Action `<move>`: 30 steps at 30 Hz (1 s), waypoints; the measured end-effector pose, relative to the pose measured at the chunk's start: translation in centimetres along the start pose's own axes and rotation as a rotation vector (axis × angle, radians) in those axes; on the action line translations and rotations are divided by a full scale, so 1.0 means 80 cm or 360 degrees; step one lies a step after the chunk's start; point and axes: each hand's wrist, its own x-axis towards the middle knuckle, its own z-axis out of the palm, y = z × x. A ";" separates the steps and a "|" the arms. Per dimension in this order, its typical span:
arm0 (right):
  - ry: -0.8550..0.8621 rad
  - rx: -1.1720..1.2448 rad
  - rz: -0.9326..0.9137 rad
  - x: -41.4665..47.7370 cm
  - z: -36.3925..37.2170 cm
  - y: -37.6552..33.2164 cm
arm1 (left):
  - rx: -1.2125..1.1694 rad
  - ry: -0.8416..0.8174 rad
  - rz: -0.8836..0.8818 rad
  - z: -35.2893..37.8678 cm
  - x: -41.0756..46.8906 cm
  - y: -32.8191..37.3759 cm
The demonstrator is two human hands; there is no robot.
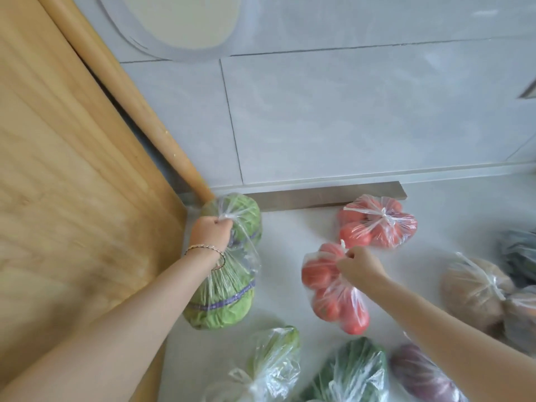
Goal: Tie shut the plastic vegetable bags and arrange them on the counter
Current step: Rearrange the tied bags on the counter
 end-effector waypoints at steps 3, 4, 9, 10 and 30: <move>0.0001 0.0211 0.0098 0.013 0.031 -0.021 | -0.0034 0.0115 -0.0147 -0.015 0.029 -0.025; 0.0000 0.0263 0.0121 0.019 0.041 -0.030 | -0.0042 0.0151 -0.0202 -0.019 0.039 -0.029; -0.0029 0.0456 0.0164 0.049 0.086 -0.079 | -0.0032 0.0242 -0.0388 -0.034 0.077 -0.035; -0.0028 0.0478 0.0157 0.059 0.094 -0.093 | -0.0002 0.0257 -0.0398 -0.037 0.084 -0.036; -0.0304 0.0640 -0.0305 0.133 0.150 -0.164 | 0.1516 0.0231 0.0490 0.019 0.039 -0.071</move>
